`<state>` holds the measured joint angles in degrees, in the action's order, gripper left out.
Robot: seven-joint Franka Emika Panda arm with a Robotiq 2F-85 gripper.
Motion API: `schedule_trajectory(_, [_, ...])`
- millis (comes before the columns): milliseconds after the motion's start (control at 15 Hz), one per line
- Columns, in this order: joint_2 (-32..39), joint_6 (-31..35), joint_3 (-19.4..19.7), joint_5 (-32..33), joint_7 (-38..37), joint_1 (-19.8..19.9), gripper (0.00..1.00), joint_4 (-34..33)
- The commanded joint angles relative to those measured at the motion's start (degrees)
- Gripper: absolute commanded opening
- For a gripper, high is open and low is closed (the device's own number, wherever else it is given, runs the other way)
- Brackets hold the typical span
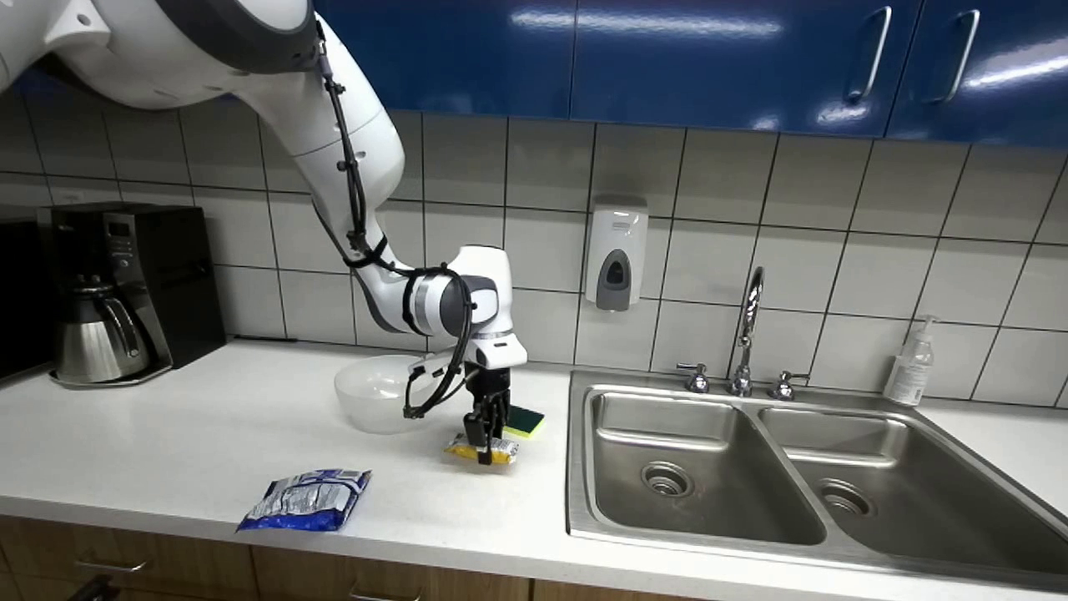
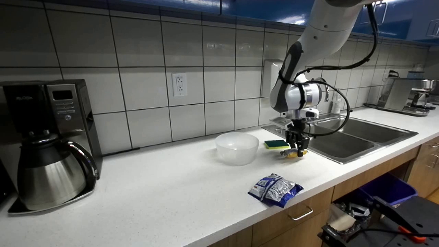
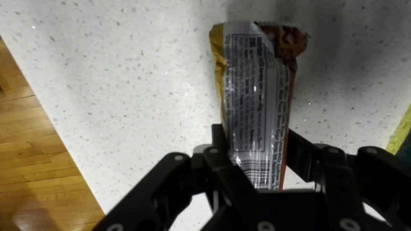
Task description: Put the orange packet in the bowl
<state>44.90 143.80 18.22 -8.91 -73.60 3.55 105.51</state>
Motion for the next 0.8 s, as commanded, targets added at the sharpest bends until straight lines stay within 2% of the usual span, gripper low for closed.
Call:
schedule_trajectory(0, [-4.7, 0.3, 1.0, 2.2, 0.2, -1.0, 0.19, 4.1])
schedule_trajectory(400, [-8.5, 0.9, 0.4, 3.8, 0.9, -1.3, 0.19, 5.1])
schedule_trajectory(733, [-10.9, 1.6, 0.0, 5.8, 0.9, -2.9, 0.19, 5.0])
